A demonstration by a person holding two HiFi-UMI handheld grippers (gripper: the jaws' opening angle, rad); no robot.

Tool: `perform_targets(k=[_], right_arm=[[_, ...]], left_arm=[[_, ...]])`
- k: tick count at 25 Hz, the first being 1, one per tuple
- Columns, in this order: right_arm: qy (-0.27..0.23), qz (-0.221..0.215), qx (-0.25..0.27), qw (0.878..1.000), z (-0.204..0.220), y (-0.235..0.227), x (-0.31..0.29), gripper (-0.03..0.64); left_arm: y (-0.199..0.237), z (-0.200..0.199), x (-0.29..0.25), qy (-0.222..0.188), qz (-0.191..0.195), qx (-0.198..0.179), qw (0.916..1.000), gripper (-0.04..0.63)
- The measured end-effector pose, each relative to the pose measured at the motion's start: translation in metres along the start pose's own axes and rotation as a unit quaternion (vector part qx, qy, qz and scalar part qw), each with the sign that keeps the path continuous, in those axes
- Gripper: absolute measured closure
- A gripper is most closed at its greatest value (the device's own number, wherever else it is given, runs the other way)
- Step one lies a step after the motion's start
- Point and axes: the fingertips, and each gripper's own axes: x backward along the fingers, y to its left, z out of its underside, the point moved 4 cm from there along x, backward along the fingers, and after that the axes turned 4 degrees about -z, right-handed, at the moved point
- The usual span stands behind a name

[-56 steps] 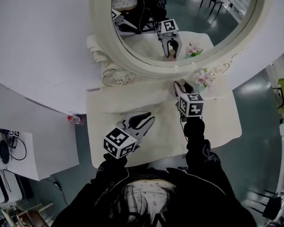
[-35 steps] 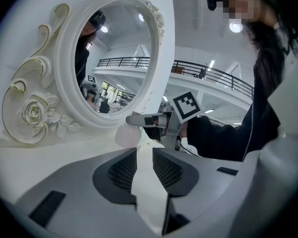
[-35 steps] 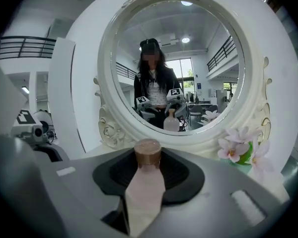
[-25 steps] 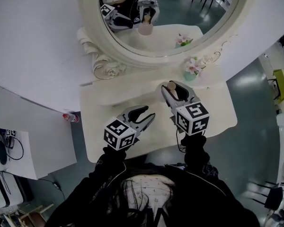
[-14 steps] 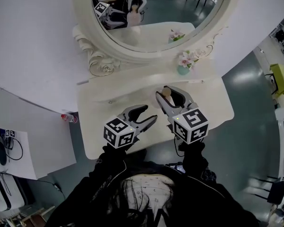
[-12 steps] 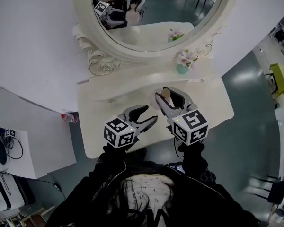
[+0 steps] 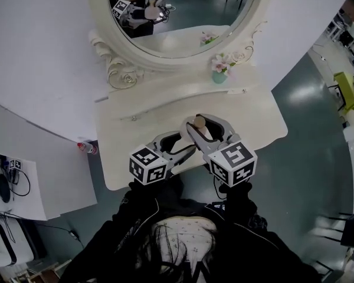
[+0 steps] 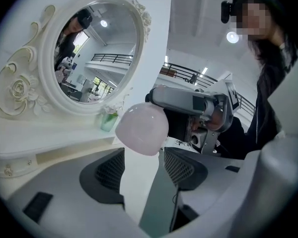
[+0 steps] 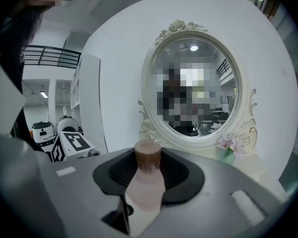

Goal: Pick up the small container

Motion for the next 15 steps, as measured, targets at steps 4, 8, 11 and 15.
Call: perform_targets(k=[4,8,11,15], right_arm=[[-0.003,0.004,0.003,1.0,0.006,0.013,0.021,0.471],[-0.009,0.012,0.001,1.0,0.012,0.025,0.046,0.471],[-0.014,0.017,-0.005,1.0,0.018,0.036,0.065,0.471],[-0.016,0.021,-0.007,1.0,0.029,0.051,0.086,0.471]], left_arm=[[-0.022,0.004,0.002,-0.004,0.008,-0.013,0.9999,0.365],[-0.046,0.013,0.004,-0.002,0.012,-0.025,0.9996,0.365],[-0.065,0.023,0.009,0.001,0.011,-0.035,0.9993,0.365],[-0.086,0.038,0.016,0.005,0.01,-0.035,0.9993,0.365]])
